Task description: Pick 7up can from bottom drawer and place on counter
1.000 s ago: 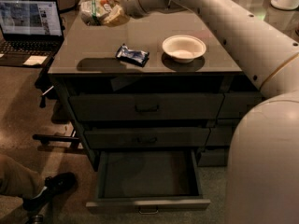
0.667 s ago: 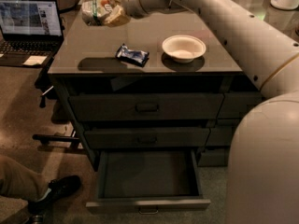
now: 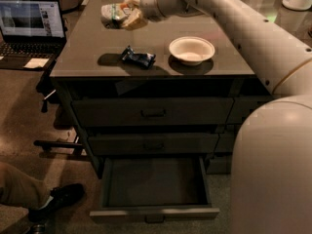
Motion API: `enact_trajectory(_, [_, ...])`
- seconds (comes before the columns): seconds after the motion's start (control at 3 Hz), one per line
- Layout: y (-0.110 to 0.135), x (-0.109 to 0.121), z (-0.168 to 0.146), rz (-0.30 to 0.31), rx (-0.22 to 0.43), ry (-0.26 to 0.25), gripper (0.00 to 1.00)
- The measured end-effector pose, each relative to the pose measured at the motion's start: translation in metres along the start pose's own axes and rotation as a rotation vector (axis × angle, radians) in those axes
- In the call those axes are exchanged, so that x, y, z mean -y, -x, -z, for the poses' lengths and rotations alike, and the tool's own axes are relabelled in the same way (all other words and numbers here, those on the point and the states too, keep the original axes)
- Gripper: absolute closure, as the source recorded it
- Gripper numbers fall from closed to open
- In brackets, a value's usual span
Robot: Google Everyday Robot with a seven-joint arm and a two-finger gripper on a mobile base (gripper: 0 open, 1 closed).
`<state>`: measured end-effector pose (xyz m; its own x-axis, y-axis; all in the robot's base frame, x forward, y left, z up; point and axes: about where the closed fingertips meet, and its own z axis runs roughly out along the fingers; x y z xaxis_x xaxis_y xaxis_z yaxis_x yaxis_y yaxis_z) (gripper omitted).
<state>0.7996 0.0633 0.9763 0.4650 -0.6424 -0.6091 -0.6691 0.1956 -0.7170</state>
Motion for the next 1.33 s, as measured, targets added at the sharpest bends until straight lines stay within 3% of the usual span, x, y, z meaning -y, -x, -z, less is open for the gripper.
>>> enact_trajectory(0.33, [-0.033,0.001,0.007,-0.053,-0.053,-0.014,1.00])
enact_trajectory(0.67, [-0.057,-0.003,-0.001,-0.088,-0.083,0.024,1.00])
enact_trajectory(1.0, [-0.079,-0.010,-0.011,-0.126,-0.113,0.089,0.88])
enact_trajectory(1.33, [-0.094,-0.013,-0.013,-0.159,-0.139,0.122,0.69])
